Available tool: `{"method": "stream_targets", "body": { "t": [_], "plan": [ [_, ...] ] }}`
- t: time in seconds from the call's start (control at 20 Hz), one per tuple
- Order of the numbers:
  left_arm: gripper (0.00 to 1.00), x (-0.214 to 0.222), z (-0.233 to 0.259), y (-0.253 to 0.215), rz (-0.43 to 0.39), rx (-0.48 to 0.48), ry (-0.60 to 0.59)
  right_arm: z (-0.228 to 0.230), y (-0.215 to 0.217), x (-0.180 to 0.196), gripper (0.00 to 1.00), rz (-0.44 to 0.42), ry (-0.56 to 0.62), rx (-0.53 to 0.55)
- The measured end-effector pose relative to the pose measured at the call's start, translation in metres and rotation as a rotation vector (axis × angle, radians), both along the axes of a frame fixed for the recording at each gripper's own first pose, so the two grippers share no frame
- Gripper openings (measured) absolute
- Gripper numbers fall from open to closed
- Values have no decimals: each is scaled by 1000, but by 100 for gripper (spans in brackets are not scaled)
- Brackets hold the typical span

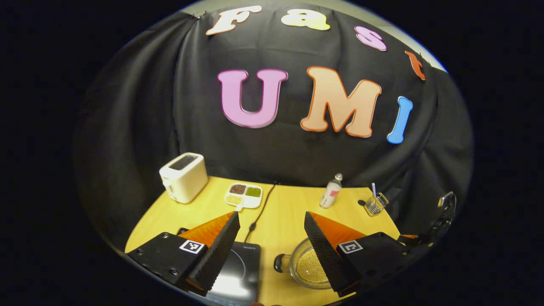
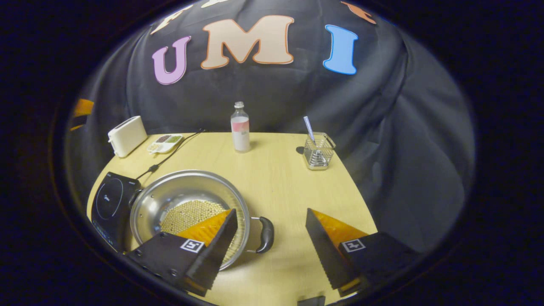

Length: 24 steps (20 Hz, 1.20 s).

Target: First push the handle of the pot to place it horizontally, then grasp the pot with both hands and set it on the induction cooktop.

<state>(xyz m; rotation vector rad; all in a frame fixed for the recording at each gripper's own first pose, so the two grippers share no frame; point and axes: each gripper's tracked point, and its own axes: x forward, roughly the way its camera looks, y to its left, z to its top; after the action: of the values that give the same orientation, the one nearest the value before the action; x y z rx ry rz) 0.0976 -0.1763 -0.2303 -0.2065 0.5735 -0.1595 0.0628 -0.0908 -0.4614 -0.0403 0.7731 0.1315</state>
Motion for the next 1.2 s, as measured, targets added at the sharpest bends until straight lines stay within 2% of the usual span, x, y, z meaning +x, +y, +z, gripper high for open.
{"method": "stream_targets", "body": {
  "t": [0.05, 0.35, 0.6, 0.85, 1.2],
  "plan": [
    [99, -2, -16, -8, -21, -4, 45, 1, -2, -1, 100, 0, 4, -4],
    [99, -16, -96, -48, -132, 2, 253, -14, -4, 4, 100, -12, 49, -1],
    [100, -26, -149, -69, -192, 15, 382, -31, -6, 1, 100, -23, 90, 4],
    [100, -35, -189, -74, -196, 32, 480, -50, -7, -10, 100, -59, 153, 12],
    [98, -44, -216, -74, -179, 45, 560, -69, 4, -17, 100, -66, 217, 48]
  ]
}}
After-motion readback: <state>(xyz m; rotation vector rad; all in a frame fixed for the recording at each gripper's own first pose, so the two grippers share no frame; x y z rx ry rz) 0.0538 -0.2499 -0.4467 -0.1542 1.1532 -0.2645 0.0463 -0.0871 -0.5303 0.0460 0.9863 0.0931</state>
